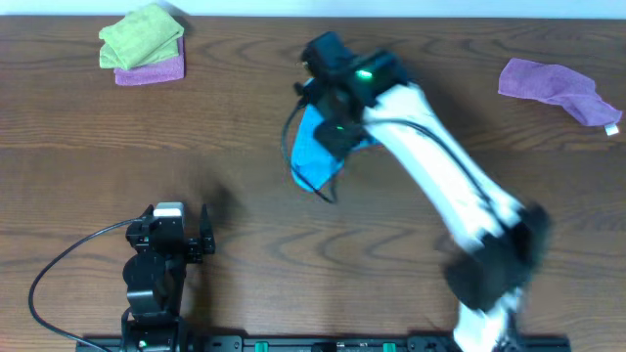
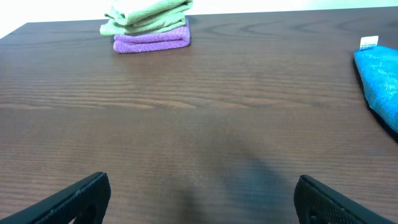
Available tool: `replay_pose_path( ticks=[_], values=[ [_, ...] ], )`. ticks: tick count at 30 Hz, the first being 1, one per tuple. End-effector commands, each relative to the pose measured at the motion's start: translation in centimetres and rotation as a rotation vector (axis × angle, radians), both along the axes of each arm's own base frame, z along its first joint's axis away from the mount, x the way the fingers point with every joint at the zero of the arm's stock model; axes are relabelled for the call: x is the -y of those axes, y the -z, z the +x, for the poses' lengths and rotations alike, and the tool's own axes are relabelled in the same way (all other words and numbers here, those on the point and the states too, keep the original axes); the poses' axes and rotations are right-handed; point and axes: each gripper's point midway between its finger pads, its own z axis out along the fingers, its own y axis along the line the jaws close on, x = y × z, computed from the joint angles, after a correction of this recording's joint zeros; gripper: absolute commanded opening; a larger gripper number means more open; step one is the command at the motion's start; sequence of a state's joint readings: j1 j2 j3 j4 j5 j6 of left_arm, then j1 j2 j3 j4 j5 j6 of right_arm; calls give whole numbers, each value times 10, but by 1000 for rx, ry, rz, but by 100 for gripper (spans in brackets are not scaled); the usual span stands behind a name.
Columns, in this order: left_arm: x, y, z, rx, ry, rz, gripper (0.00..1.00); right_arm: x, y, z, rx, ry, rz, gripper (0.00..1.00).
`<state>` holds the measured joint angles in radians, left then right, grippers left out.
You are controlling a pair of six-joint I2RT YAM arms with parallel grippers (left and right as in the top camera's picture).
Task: Fold the cloth
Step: 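Lower the right gripper onto the blue cloth's near edge and grasp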
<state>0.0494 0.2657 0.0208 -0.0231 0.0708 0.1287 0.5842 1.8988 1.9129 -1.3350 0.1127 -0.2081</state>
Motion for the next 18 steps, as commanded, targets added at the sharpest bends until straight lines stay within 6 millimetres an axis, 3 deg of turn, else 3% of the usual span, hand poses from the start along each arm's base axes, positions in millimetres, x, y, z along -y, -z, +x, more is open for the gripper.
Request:
replay_pose_path(
  ticks=[1,5,7,12,18],
  values=[
    [-1,18,-6,-61,-8,9,95,34,-14,-24,67,40,-29,65],
    [-1,18,-6,-61,-8,9,95,44,6,-49,122,24,1,77],
    [-1,18,-6,-61,-8,9,95,41,17,-56,155,-13,17,72],
    [-1,18,-6,-61,-8,9,95,26,48,-59,163,-64,-7,72],
    [-1,18,-6,-61,-8,9,95,8,94,-54,148,-125,-156,71]
  ],
)
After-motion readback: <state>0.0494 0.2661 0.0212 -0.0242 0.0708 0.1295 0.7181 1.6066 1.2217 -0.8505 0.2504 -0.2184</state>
